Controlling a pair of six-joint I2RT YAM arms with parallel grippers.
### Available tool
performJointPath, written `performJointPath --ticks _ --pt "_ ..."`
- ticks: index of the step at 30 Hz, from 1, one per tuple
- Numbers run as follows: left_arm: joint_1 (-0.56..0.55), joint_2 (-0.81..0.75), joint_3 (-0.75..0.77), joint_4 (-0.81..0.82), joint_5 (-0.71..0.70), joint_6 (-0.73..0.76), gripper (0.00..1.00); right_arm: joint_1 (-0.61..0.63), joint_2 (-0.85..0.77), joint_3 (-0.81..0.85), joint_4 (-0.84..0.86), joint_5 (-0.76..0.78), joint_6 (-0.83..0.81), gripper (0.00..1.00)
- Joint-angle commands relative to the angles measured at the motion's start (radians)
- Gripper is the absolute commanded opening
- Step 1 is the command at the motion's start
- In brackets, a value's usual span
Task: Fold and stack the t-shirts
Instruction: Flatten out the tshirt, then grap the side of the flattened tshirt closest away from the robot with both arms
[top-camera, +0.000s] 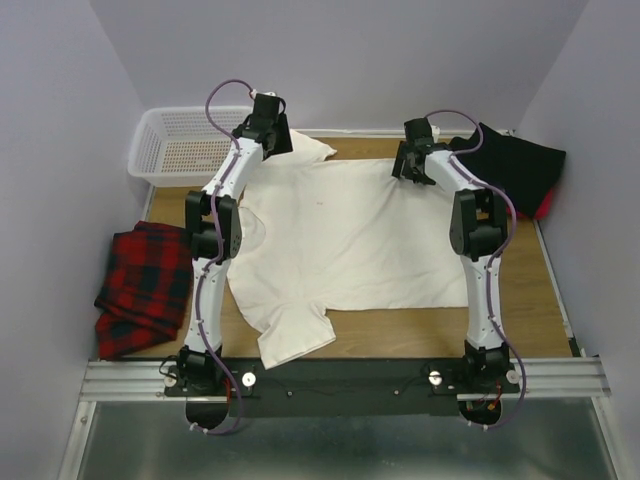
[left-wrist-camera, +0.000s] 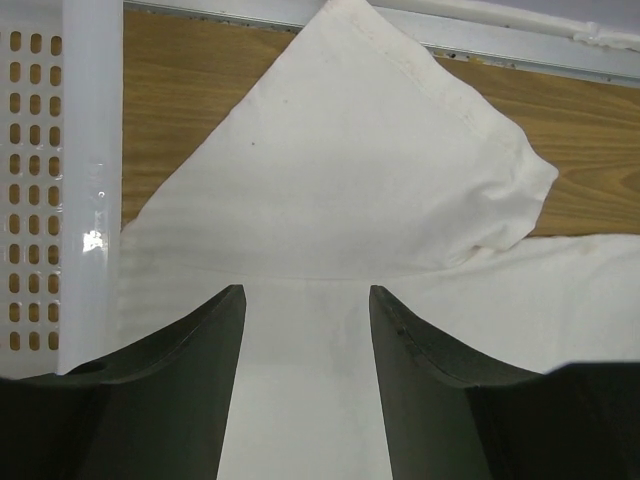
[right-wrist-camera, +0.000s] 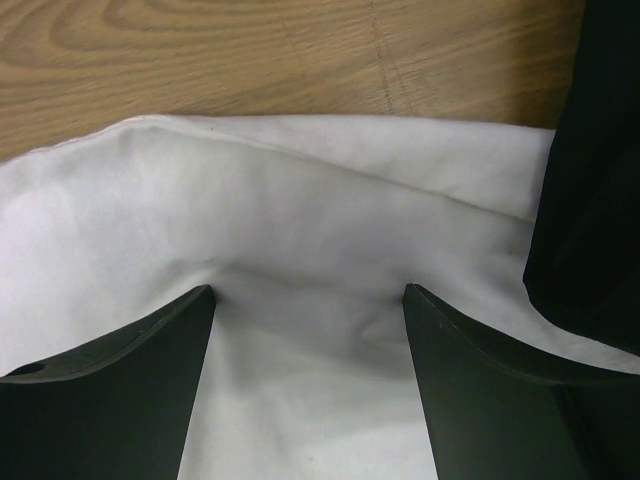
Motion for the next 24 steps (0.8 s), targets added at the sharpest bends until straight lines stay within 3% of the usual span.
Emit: performJointPath --ticks 1,10,16,19,24 --pt "-0.003 -0.097 -0.04 -0.025 0.011 0.036 0.62 -0.007 -0.001 0.022 -0.068 0.01 -0.04 0.85" --pt "-0.039 -0.23 -0.286 -0.016 -0.029 0.064 0.62 -0.007 -0.187 -0.116 -0.068 0.028 -0.045 0.85" --pt "-0.056 -0.405 -0.501 0.046 -0.038 0.036 0.62 -0.009 -0.384 -0.251 -0.068 0.041 -0.047 0.86" --pt "-0.068 -0.514 -0.623 0.069 -0.075 -0.004 0.68 -0.009 -0.507 -0.358 -0.068 0.047 -0.024 0.86" --pt "-0.122 -0.715 -0.891 0.109 -0.1 -0.099 0.9 -0.009 -0.693 -0.55 -0.068 0.047 0.025 0.86"
